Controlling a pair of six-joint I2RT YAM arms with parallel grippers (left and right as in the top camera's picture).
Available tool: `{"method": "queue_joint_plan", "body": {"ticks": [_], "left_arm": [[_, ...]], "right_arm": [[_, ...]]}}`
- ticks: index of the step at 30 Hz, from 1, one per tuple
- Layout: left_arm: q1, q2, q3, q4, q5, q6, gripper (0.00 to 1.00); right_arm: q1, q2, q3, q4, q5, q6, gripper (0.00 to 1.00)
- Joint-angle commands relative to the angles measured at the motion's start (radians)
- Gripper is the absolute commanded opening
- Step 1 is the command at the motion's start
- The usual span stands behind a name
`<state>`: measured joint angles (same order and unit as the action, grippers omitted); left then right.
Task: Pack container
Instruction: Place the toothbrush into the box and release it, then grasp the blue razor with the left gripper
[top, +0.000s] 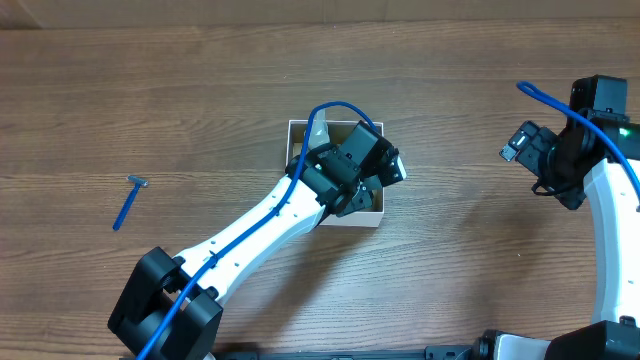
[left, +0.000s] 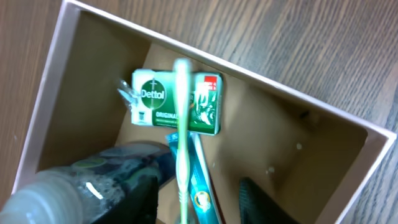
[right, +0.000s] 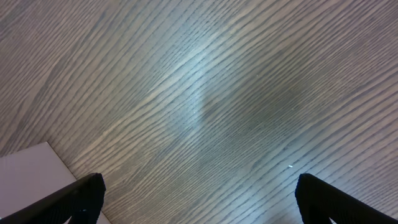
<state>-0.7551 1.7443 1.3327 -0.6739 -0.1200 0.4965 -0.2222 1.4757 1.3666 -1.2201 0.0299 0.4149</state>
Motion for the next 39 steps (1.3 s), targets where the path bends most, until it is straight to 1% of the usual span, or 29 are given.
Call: {"method": "queue_joint_plan", "body": {"ticks": [1, 2, 3, 4, 6, 7, 8, 9, 12, 14, 17, 20, 24, 27, 29, 35, 39], "left_arm": [[0.000, -0.080, 0.129, -0.063, -0.097, -0.121, 0.45], [0.004, -0.100, 0.158, -0.089, -0.130, -0.156, 0.46], [0.010, -0.118, 0.182, -0.110, -0.159, -0.188, 0.50], [0.025, -0.148, 0.216, -0.143, -0.204, -0.243, 0.57], [0.069, -0.198, 0.255, -0.192, -0.249, -0.331, 0.59], [0.103, -0.226, 0.264, -0.212, -0.250, -0.372, 0.61], [0.145, -0.252, 0.266, -0.227, -0.250, -0.408, 0.68], [0.192, -0.274, 0.266, -0.247, -0.249, -0.451, 0.72], [0.376, -0.307, 0.265, -0.335, -0.232, -0.573, 0.79], [0.518, -0.303, 0.260, -0.389, -0.174, -0.583, 0.87], [0.726, -0.282, 0.221, -0.412, -0.079, -0.583, 0.92], [0.909, -0.243, 0.159, -0.386, -0.011, -0.583, 0.95], [1.079, -0.174, 0.064, -0.306, 0.026, -0.583, 0.96], [1.160, -0.101, 0.008, -0.250, 0.074, -0.545, 0.96], [1.182, -0.048, -0.003, -0.240, 0.074, -0.532, 0.96], [1.173, 0.085, -0.004, -0.212, 0.072, -0.481, 0.95], [1.171, 0.158, -0.004, -0.208, 0.072, -0.473, 0.95]], "right_arm": [[-0.002, 0.002, -0.005, 0.002, 0.001, 0.001, 1.00], [-0.002, 0.002, -0.005, 0.002, 0.001, 0.001, 1.00], [-0.002, 0.002, -0.005, 0.002, 0.001, 0.001, 1.00], [-0.002, 0.002, -0.005, 0.002, 0.001, 0.001, 1.00], [-0.002, 0.002, -0.005, 0.002, 0.001, 0.001, 1.00], [-0.002, 0.002, -0.005, 0.003, 0.001, 0.001, 1.00], [-0.002, 0.002, -0.005, 0.003, 0.001, 0.001, 1.00], [-0.002, 0.002, -0.005, 0.002, 0.001, 0.001, 1.00], [-0.002, 0.002, -0.005, 0.002, 0.001, 0.001, 1.00], [-0.002, 0.002, -0.005, 0.003, 0.001, 0.001, 1.00], [-0.002, 0.002, -0.005, 0.003, 0.001, 0.001, 1.00], [-0.002, 0.002, -0.005, 0.002, 0.000, 0.001, 1.00], [-0.002, 0.002, -0.005, 0.003, -0.007, 0.001, 1.00], [-0.002, 0.002, -0.005, 0.003, -0.006, 0.001, 1.00], [-0.002, 0.002, -0.005, 0.004, -0.006, 0.001, 1.00], [-0.002, 0.002, -0.005, 0.006, -0.006, 0.000, 1.00], [-0.002, 0.002, -0.005, 0.006, -0.006, -0.003, 1.00]]}}
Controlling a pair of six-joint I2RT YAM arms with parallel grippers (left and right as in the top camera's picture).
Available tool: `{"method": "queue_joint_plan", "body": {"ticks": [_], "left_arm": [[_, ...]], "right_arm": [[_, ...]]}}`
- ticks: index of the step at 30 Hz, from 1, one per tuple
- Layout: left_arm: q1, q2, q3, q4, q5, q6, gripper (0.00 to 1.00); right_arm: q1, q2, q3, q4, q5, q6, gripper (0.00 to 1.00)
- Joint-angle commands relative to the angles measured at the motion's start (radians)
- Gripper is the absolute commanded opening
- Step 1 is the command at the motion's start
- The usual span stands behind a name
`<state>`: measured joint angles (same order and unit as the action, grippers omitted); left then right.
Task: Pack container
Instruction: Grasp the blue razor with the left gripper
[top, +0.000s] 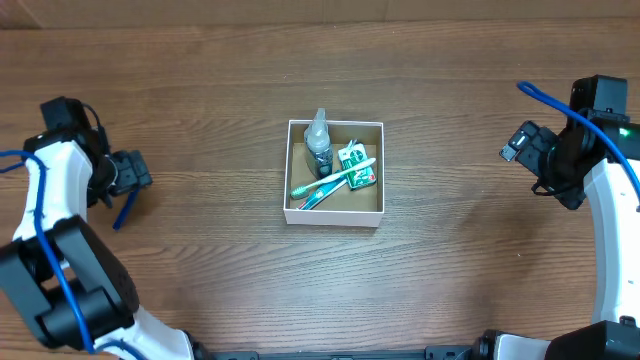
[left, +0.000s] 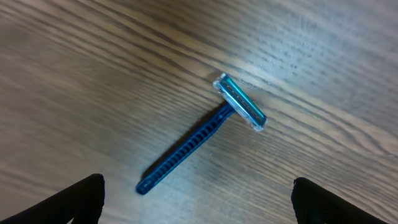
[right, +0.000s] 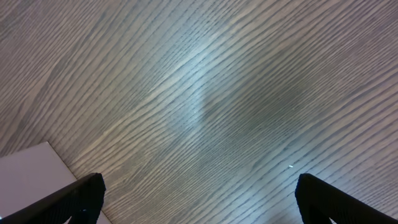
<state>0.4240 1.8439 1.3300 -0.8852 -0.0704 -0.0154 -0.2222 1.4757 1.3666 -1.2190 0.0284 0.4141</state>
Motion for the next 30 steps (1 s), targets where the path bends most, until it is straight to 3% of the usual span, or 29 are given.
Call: {"method": "queue_joint_plan", "body": {"ticks": [1, 13, 22, 30], "left_arm": [[-0.008, 0.072, -0.002, 0.003, 0.023, 0.042, 0.95], [-0.008, 0.165, -0.033, 0.033, 0.023, 0.042, 0.91], [-0.008, 0.165, -0.060, 0.046, 0.042, 0.042, 0.76], [-0.008, 0.165, -0.060, 0.043, 0.046, 0.037, 0.42]], "right_arm": [[-0.002, 0.002, -0.005, 0.006, -0.005, -0.002, 1.00], [-0.002, 0.002, -0.005, 0.009, -0.005, -0.002, 1.00], [-0.002, 0.002, -0.005, 0.008, -0.005, -0.002, 1.00], [-0.002, 0.002, -0.005, 0.009, -0.005, -0.002, 1.00]]}}
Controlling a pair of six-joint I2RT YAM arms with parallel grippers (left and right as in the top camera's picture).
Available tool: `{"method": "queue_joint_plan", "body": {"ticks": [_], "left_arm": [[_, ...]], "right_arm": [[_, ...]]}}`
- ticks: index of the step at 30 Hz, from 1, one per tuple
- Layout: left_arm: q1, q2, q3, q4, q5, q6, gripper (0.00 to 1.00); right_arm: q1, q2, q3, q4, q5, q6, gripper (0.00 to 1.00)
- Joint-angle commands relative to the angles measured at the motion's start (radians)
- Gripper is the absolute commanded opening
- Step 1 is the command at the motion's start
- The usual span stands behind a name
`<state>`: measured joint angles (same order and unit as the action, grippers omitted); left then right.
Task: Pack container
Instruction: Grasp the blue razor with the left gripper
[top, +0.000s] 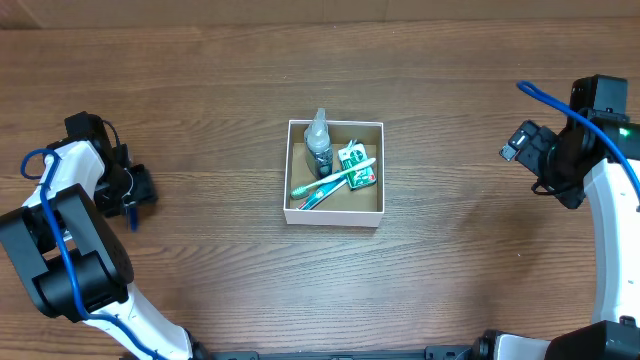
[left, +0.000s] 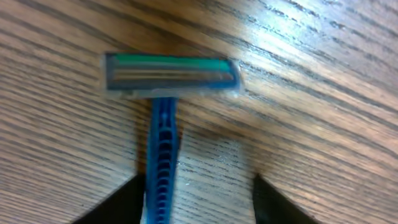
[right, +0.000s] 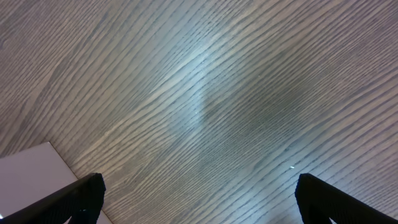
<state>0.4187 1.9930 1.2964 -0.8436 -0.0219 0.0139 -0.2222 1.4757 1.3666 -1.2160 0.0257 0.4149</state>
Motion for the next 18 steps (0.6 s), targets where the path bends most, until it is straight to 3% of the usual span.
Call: {"method": "queue_joint_plan", "body": {"ticks": [1, 5, 9, 18], "left_arm": [[-0.003, 0.016, -0.027, 0.002, -0.002, 0.008, 0.40], [-0.003, 0.016, -0.027, 0.002, -0.002, 0.008, 0.34], [-0.003, 0.016, -0.027, 0.003, -0.002, 0.006, 0.22], [-0.003, 0.016, -0.027, 0.000, -0.002, 0.003, 0.11]], "right_arm": [[-0.002, 0.002, -0.005, 0.006, -0.002, -0.003, 1.00], [-0.002, 0.002, -0.005, 0.006, -0.002, -0.003, 1.00], [-0.002, 0.002, -0.005, 0.006, -0.002, -0.003, 1.00], [-0.002, 0.002, -0.005, 0.006, -0.002, -0.003, 1.00]]}}
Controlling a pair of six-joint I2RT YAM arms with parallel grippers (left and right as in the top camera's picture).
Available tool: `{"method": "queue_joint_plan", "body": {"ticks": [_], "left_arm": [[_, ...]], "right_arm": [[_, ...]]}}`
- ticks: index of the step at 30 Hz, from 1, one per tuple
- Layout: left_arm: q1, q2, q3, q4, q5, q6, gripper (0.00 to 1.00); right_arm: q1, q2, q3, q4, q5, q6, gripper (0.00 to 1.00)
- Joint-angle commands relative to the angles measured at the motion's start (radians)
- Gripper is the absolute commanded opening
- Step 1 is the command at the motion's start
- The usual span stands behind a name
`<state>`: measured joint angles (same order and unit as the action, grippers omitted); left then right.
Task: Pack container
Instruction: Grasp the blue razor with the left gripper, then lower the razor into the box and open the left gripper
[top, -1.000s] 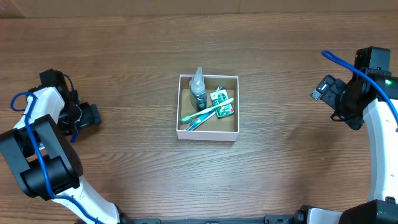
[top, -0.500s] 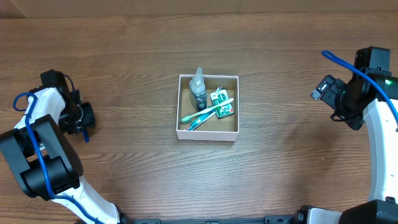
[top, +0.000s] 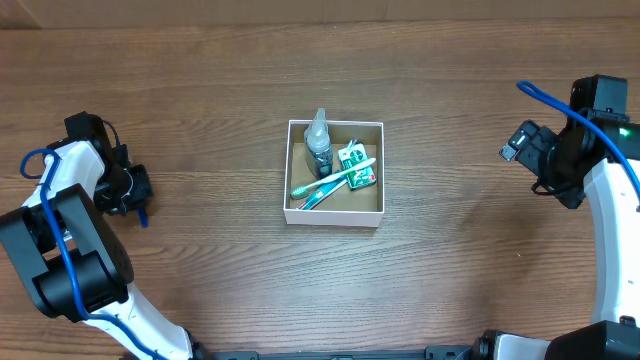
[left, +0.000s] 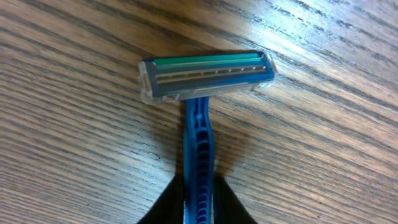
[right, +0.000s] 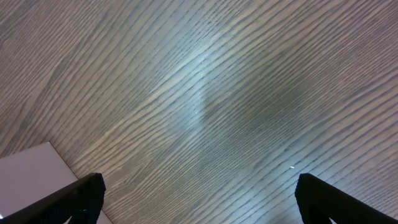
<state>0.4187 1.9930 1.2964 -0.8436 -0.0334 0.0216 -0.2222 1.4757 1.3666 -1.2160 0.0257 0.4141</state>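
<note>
A blue razor (left: 199, 134) with a clear, green-striped head lies on the wood table at the far left. My left gripper (left: 199, 210) is shut on its handle, which fills the space between the two dark fingers (left: 165, 208). From overhead, the left gripper (top: 133, 190) covers most of the razor (top: 144, 216). The white box (top: 335, 216) at mid-table holds a bottle (top: 318, 145), a green soap pack (top: 358, 163) and a toothbrush (top: 330, 181). My right gripper (right: 200, 200) is open over bare wood at the far right (top: 524, 148).
A white corner (right: 28, 177) shows at the lower left of the right wrist view. A blue cable (top: 545, 98) loops off the right arm. Bare wood lies between the razor and the box.
The left jaws stood apart on either side of the razor's handle; now they are shut on it. The razor's head sits slightly tilted. The right arm has not moved.
The left gripper was inside the box by the bottle, with the razor lying alone at the far left. Then it hung open above the razor. Then it was low with a finger on each side of the handle, and now grips it.
</note>
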Motion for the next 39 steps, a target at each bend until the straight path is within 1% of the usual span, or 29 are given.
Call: {"method": "queue_joint_plan", "body": {"ticks": [1, 4, 10, 13, 19, 24, 27, 28, 29, 31, 35, 39], "left_arm": [[-0.003, 0.016, -0.027, 0.000, 0.009, -0.009, 0.09], [-0.003, 0.016, -0.027, 0.000, 0.009, -0.022, 0.04], [-0.003, 0.015, -0.026, 0.000, 0.009, -0.022, 0.04], [-0.008, 0.004, -0.019, 0.002, 0.040, -0.021, 0.04], [-0.067, -0.103, 0.031, -0.019, 0.092, -0.029, 0.04], [-0.203, -0.282, 0.074, -0.050, 0.104, -0.009, 0.04], [-0.325, -0.405, 0.083, -0.051, 0.113, 0.032, 0.04], [-0.373, -0.445, 0.083, -0.049, 0.113, 0.056, 0.04], [-0.459, -0.504, 0.083, -0.048, 0.112, 0.099, 0.04], [-0.562, -0.556, 0.083, -0.043, 0.112, 0.162, 0.04], [-0.779, -0.592, 0.082, -0.013, 0.111, 0.274, 0.04], [-0.909, -0.545, 0.081, 0.027, 0.112, 0.304, 0.04]], "right_arm": [[-0.002, 0.002, -0.005, 0.006, -0.002, -0.002, 1.00], [-0.002, 0.002, -0.005, 0.006, -0.002, -0.002, 1.00], [-0.002, 0.002, -0.005, 0.006, -0.002, -0.002, 1.00], [-0.002, 0.002, -0.005, 0.006, -0.002, -0.002, 1.00], [-0.002, 0.002, -0.005, 0.006, -0.002, -0.002, 1.00], [-0.002, 0.002, -0.005, 0.005, -0.002, -0.002, 1.00], [-0.002, 0.002, -0.005, 0.006, -0.002, -0.002, 1.00], [-0.002, 0.002, -0.005, 0.006, -0.002, -0.002, 1.00], [-0.002, 0.002, -0.005, 0.006, -0.002, -0.002, 1.00], [-0.002, 0.002, -0.005, 0.006, -0.002, -0.002, 1.00], [-0.002, 0.002, -0.005, 0.006, -0.002, -0.002, 1.00], [-0.002, 0.002, -0.005, 0.006, -0.002, -0.002, 1.00]]}}
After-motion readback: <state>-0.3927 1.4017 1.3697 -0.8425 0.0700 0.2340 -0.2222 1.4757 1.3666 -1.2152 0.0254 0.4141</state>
